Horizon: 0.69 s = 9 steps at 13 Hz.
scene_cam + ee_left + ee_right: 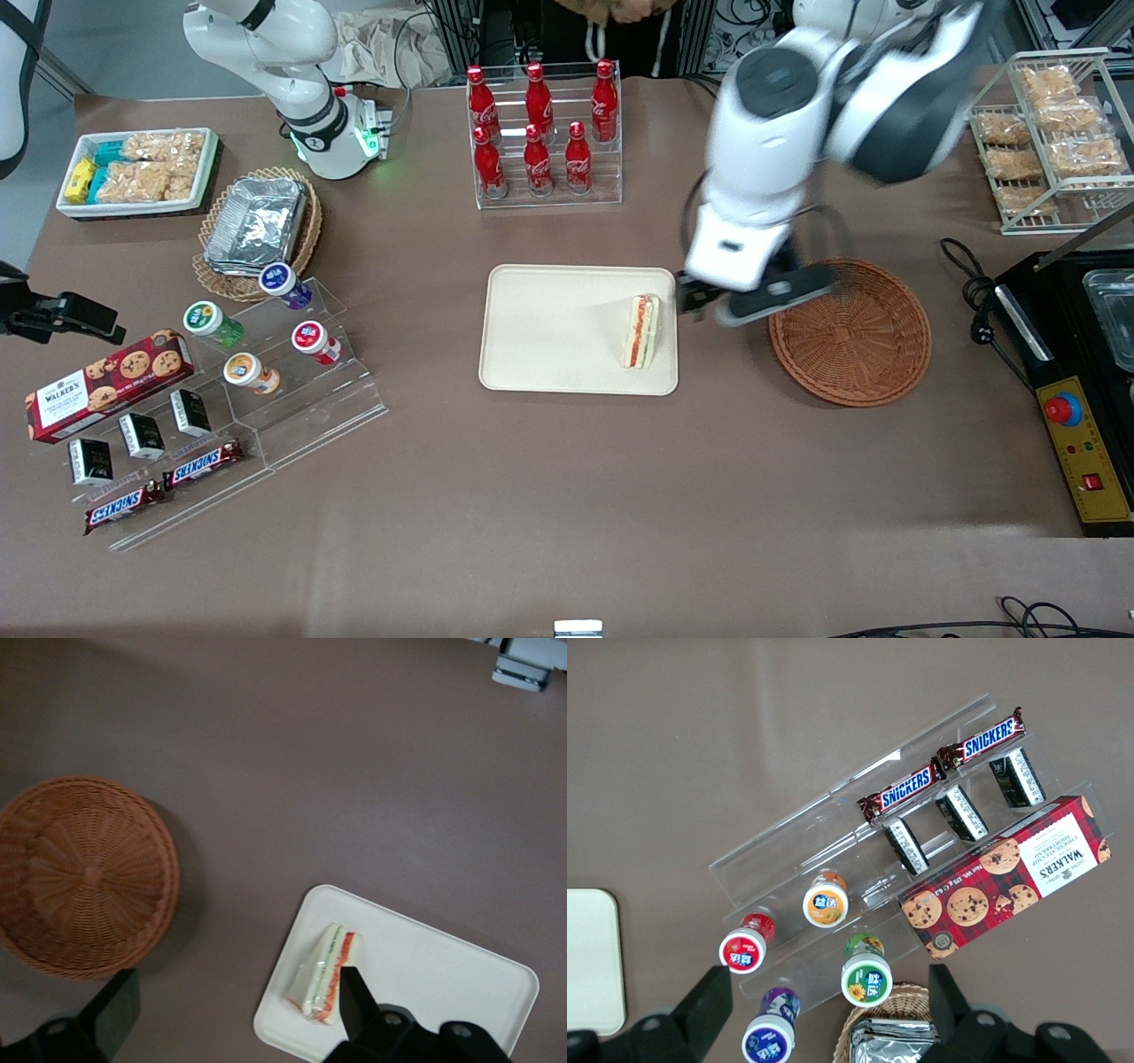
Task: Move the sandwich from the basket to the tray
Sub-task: 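Open the left gripper to release the sandwich and raise away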
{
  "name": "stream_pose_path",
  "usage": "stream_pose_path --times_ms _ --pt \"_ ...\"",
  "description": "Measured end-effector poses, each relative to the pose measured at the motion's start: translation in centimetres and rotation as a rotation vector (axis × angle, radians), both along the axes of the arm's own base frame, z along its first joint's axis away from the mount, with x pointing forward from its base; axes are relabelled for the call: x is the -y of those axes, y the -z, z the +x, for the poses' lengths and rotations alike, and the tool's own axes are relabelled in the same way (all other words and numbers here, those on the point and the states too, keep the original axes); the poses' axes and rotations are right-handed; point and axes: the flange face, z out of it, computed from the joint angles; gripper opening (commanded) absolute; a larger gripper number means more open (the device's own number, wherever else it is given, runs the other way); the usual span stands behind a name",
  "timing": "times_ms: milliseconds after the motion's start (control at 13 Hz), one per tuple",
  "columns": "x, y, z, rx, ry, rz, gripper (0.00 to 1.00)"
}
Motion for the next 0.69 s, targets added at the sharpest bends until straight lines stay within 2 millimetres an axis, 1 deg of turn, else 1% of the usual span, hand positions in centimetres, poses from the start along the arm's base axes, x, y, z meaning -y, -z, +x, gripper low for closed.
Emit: stream_pose_path --times_ms 77,231,385,462,538,615,692 --pt "-3.2 -1.8 0.2 -0.019 0.034 -0.009 1.00" --pt "-10.5 -4.6 0.2 -0.084 0.159 -0.010 1.00" --pt "-17.4 -6.7 -0.3 -0.134 0.313 0.004 1.00" --pt "-20.2 -7.4 -0.6 -0.152 0.375 0.005 1.00" --pt "-22.2 -7.7 -0.8 -0.161 0.412 0.002 1.00" --pt "-23.1 -7.8 -0.8 -0.166 0.431 -0.003 1.00" --pt "-23.1 -7.6 -0.7 -0.169 0.444 -0.010 1.00"
